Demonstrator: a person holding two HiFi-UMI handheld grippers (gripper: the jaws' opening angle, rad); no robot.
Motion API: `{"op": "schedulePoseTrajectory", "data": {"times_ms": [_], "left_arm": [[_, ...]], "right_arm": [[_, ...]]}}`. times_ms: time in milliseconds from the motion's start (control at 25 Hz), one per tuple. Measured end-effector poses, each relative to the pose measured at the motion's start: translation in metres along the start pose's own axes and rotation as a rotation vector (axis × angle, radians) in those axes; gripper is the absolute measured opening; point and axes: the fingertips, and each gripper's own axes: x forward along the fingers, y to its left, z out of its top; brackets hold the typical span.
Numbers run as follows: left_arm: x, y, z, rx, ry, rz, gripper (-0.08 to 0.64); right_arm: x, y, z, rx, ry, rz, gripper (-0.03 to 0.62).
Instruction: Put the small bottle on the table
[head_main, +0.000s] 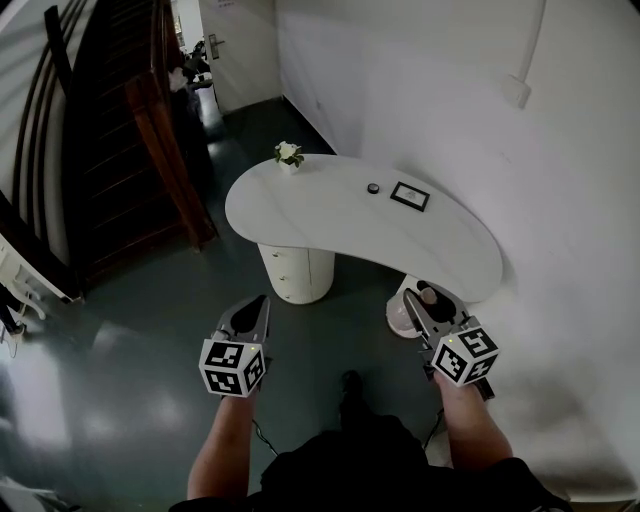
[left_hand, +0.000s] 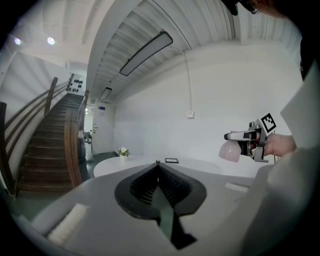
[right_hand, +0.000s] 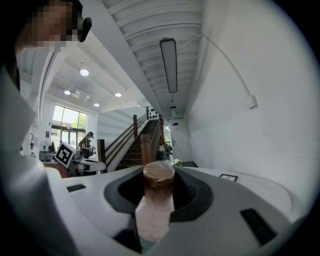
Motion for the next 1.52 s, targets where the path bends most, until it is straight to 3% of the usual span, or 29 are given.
{"op": "schedulePoseTrajectory", "data": {"times_ms": [800, 1080, 1520], "left_arm": [[0.163, 0.060, 0.028, 0.011, 0.051, 0.041, 0.012], [0.207, 0.068, 0.051, 0.047, 0.040, 0.049, 0.012], [0.250, 0.093, 0.060, 0.028, 0.021, 0.035, 0.012]], "right_arm": [[0.156, -0.123, -0.003, 0.012, 0.025, 0.062, 0.133], [0.182, -0.158, -0.002, 0.010, 0.029, 0.070, 0.133], [0.214, -0.180, -0.001, 0.007, 0.055, 0.052, 0.133]]}}
